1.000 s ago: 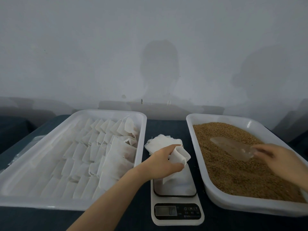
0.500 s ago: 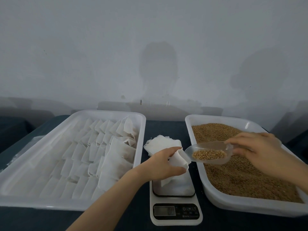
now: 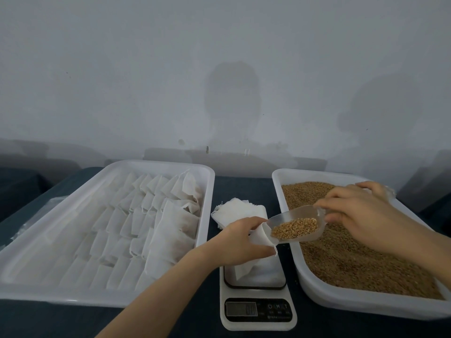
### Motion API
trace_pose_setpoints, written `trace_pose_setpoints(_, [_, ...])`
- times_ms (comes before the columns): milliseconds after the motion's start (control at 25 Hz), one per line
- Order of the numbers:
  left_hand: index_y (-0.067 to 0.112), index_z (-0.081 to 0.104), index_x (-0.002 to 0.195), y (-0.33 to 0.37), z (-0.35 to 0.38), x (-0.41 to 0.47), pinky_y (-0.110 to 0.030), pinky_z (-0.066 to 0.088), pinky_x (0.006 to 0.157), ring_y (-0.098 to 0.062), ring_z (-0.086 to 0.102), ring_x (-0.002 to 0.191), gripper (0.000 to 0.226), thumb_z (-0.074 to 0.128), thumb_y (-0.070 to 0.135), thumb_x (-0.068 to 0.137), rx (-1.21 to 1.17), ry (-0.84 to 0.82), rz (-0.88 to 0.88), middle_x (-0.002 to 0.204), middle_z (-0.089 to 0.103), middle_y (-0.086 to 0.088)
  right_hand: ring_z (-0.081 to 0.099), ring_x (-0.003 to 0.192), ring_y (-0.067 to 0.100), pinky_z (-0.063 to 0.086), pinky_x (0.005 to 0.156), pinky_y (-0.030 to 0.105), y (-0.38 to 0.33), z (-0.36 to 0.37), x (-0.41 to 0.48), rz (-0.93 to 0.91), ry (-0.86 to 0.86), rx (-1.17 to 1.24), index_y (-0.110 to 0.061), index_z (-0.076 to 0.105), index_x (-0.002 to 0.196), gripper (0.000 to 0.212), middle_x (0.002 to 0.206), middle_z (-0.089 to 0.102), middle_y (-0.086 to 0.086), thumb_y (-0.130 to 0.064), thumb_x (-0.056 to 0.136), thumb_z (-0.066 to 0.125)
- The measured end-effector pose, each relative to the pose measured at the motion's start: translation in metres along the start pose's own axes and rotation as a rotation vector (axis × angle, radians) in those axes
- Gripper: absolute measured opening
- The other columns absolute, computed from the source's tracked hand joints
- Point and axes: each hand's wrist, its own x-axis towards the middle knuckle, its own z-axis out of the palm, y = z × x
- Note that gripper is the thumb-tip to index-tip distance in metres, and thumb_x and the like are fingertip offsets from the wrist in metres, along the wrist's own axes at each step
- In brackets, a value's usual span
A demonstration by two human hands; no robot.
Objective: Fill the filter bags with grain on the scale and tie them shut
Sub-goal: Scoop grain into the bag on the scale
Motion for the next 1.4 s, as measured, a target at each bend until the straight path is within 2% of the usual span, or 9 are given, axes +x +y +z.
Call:
trace_pose_setpoints(360, [0.035,0.048,0.13,0.0,0.0,0.002,-0.026,0.055,0.087,-0.006,0.058,0.101,0.061,0.075,0.044,0.077,0.0,0.012,-0.009,0.114,0.055,0.017,0.042,0.109,0.002,0.002,0.101,0.031,-0.018,-0.014,0.014,-0.048,-0.039,-0.206,-0.044,0.055,0.121,0.031,0.108,0.052,-0.023,-0.04,0.092,0.05])
trace_pose_setpoints(600, [0.038,0.049,0.127,0.001,0.0,0.002,-0.014,0.054,0.073,0.002,0.059,0.093,0.061,0.078,0.043,0.073,-0.007,0.056,0.015,0.102,0.053,0.027,0.042,0.111,0.004,0.0,0.103,0.035,-0.032,-0.023,0.018,-0.082,-0.038,-0.296,-0.042,0.054,0.124,0.033,0.11,0.052,-0.021,-0.033,0.092,0.055])
trace_pose_setpoints(720, [0.038,0.052,0.124,0.003,0.001,0.001,-0.014,0.053,0.077,0.003,0.058,0.094,0.059,0.079,0.041,0.072,-0.023,0.091,0.04,0.102,0.054,0.027,0.051,0.105,0.01,0.007,0.102,0.039,-0.04,-0.03,0.018,-0.116,0.001,-0.362,-0.037,0.061,0.117,0.036,0.104,0.058,-0.016,-0.026,0.083,0.069])
trace_pose_setpoints(840, [0.037,0.049,0.125,0.004,0.002,0.001,-0.018,0.053,0.084,-0.002,0.059,0.099,0.061,0.08,0.038,0.073,-0.055,0.116,0.031,0.106,0.054,0.024,0.061,0.085,0.018,0.019,0.096,0.043,-0.045,-0.034,0.018,-0.156,0.103,-0.466,-0.028,0.073,0.092,0.042,0.084,0.063,-0.008,-0.009,0.057,0.086])
trace_pose_setpoints(920, [0.04,0.043,0.127,0.005,0.002,0.001,-0.02,0.051,0.087,-0.004,0.059,0.102,0.064,0.079,0.034,0.075,-0.069,0.116,0.022,0.106,0.054,0.023,0.061,0.077,0.024,0.022,0.094,0.046,-0.049,-0.034,0.02,-0.229,0.245,-0.527,-0.019,0.073,0.08,0.038,0.075,0.061,-0.002,0.004,0.05,0.079])
trace_pose_setpoints(1000, [0.04,0.034,0.131,0.007,0.002,0.0,-0.024,0.049,0.092,-0.007,0.058,0.106,0.071,0.078,0.03,0.077,-0.077,0.102,0.014,0.109,0.055,0.02,0.06,0.071,0.03,0.024,0.093,0.049,-0.057,-0.036,0.021,-0.289,0.378,-0.54,-0.01,0.071,0.074,0.035,0.071,0.061,0.005,0.013,0.054,0.055])
trace_pose_setpoints(1120, [0.034,0.029,0.137,0.006,0.001,-0.001,-0.031,0.048,0.098,-0.012,0.056,0.112,0.075,0.076,0.024,0.079,-0.062,0.094,0.011,0.121,0.055,0.007,0.059,0.07,0.031,0.025,0.094,0.053,-0.07,-0.034,0.019,-0.316,0.448,-0.581,-0.006,0.07,0.074,0.049,0.072,0.06,0.009,0.006,0.064,0.024])
trace_pose_setpoints(1320, [0.027,0.027,0.144,0.007,0.002,-0.002,-0.037,0.048,0.099,-0.017,0.053,0.113,0.079,0.073,0.021,0.081,-0.028,0.067,-0.019,0.127,0.051,-0.001,0.062,0.077,0.031,0.036,0.096,0.055,-0.075,-0.03,0.012,-0.286,0.42,-0.606,-0.006,0.071,0.079,0.034,0.079,0.063,0.01,0.007,0.061,0.045])
trace_pose_setpoints(1400, [0.027,0.028,0.142,0.006,0.002,-0.002,-0.039,0.048,0.099,-0.018,0.053,0.113,0.076,0.072,0.02,0.081,-0.029,0.064,-0.019,0.126,0.051,0.0,0.063,0.079,0.034,0.028,0.097,0.055,-0.07,-0.035,0.009,-0.271,0.43,-0.519,-0.004,0.071,0.085,0.041,0.083,0.065,0.013,0.009,0.051,0.052])
